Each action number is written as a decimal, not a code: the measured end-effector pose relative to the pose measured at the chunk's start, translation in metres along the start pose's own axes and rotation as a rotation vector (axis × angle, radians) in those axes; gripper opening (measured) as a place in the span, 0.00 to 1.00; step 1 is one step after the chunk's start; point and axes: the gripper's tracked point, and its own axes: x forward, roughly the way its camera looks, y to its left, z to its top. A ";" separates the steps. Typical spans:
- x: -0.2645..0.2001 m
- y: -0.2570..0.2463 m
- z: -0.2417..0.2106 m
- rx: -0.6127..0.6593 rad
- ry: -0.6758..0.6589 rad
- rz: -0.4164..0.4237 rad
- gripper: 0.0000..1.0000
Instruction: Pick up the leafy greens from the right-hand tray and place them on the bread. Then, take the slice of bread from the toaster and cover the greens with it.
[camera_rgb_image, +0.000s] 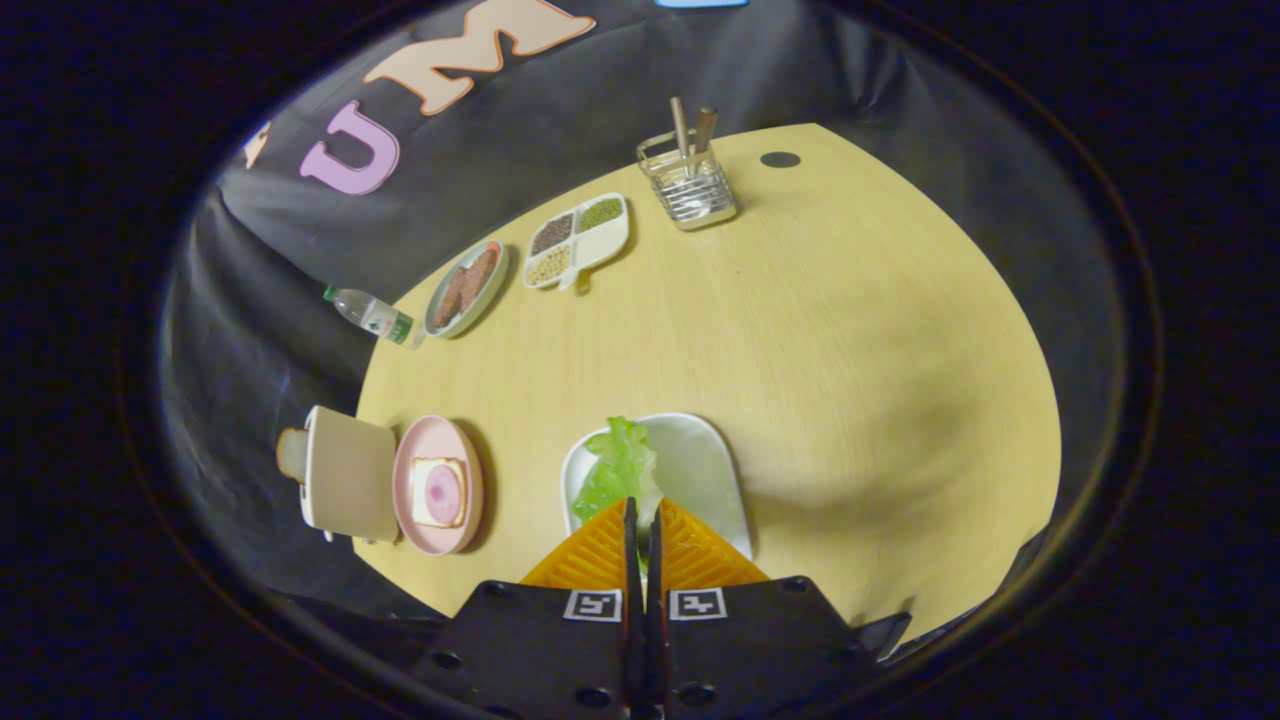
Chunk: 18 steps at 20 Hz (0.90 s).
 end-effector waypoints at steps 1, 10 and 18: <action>-0.006 0.009 -0.001 -0.007 -0.002 0.013 0.04; -0.033 0.133 -0.009 -0.005 -0.024 0.212 0.04; -0.005 0.258 -0.029 0.017 0.018 0.415 0.03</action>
